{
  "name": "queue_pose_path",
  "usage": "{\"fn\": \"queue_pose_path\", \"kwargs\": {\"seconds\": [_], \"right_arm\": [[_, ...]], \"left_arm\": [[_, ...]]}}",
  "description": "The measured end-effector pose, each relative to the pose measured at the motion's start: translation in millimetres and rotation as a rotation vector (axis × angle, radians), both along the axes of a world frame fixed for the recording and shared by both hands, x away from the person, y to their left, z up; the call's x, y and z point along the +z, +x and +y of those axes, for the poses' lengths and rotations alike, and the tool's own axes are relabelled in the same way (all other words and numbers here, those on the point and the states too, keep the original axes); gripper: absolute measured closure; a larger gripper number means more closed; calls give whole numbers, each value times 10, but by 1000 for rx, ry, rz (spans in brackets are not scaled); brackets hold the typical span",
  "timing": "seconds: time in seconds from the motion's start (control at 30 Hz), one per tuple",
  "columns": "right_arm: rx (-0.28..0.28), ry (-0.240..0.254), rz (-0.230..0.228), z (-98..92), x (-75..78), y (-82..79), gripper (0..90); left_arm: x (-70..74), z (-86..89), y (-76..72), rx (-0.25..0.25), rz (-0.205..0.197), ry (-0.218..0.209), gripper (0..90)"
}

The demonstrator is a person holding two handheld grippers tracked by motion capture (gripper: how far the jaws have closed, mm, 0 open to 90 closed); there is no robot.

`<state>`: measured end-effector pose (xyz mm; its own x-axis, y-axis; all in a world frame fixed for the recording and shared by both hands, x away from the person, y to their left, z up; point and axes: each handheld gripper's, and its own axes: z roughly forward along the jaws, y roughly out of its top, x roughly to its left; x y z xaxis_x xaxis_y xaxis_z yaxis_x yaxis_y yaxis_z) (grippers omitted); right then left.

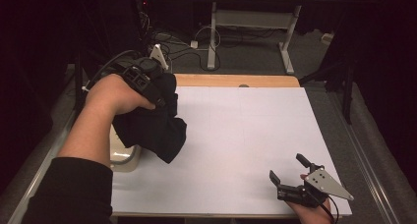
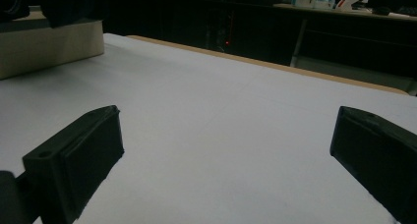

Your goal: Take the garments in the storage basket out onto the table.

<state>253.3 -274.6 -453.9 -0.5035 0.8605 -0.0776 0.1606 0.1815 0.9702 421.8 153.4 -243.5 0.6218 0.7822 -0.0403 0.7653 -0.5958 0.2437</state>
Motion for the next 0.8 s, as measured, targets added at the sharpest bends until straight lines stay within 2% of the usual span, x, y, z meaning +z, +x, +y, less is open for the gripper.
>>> {"fn": "queue_pose_path", "kwargs": {"seconds": [0.27,0.5,0.8], "right_arm": [[0,0,6,0,-11,4,0],[3,-6,4,8,-15,5,0],[5,-5,6,18,-17,4,0]], "left_arm": [[-118,-276,31,-68,10,-42,510],[-242,-439,54,-90,25,-20,510],[-374,-555,62,-109,34,-25,505]]}}
